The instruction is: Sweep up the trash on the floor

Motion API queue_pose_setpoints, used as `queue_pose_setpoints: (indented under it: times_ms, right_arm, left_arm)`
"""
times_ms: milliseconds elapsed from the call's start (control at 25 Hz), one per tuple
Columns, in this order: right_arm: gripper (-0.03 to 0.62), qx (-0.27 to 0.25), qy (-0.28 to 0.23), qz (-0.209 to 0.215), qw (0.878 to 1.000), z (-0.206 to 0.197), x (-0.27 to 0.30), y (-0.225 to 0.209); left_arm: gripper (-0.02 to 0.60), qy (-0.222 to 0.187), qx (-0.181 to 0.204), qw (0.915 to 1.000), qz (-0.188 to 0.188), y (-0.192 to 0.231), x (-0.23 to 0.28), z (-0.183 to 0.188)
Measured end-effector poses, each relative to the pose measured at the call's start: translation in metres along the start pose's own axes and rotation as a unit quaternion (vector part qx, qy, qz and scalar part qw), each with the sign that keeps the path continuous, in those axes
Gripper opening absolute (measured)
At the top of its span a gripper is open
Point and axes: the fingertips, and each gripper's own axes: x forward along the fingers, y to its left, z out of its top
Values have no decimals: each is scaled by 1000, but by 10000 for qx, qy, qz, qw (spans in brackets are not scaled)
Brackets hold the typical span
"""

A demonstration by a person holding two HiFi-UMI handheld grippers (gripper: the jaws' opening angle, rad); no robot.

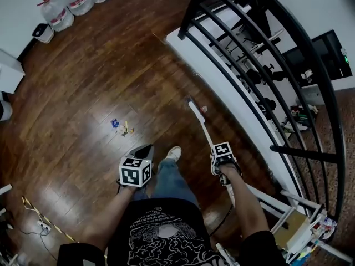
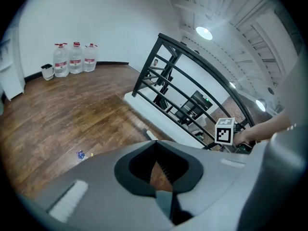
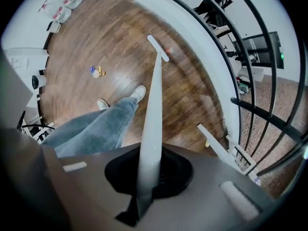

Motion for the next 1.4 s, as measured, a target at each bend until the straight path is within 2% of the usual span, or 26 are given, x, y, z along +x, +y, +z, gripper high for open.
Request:
queue_pose_setpoints:
  times_ms: [200, 400, 520, 640, 720, 960, 1280, 1400]
  right_arm:
    - [0, 109, -111, -283, 9995, 23, -17, -50]
    - [0, 325, -53, -509, 9982, 62, -16, -90]
    - [0, 295, 202, -457, 9983, 70, -6, -91]
    - [0, -135, 510, -745, 9958, 61, 1, -84]
    - [3, -238, 501, -658, 9963, 57, 5, -70]
    - [9, -90, 453, 21, 9989, 40, 9, 1]
    - [12, 245, 384, 923, 9947, 17, 15, 102]
    - [14, 248, 365, 1110, 9928, 10, 17, 137]
  left_arm:
    - [5, 4, -134, 9999, 98, -9, 15, -6]
    - [5, -40, -134, 9998, 154, -26, 31, 6]
    - [5, -66, -172, 9995, 252, -26, 33, 9]
    - [5, -34, -225, 9993, 308, -23, 36, 7]
    - [5, -12, -255, 9992, 297, -23, 37, 5]
    - [5, -39, -320, 9992, 246, -9, 24, -2]
    - [5, -158, -459, 9985, 268, 37, -16, -18]
    - [5, -212, -543, 9978, 300, 59, -32, -26]
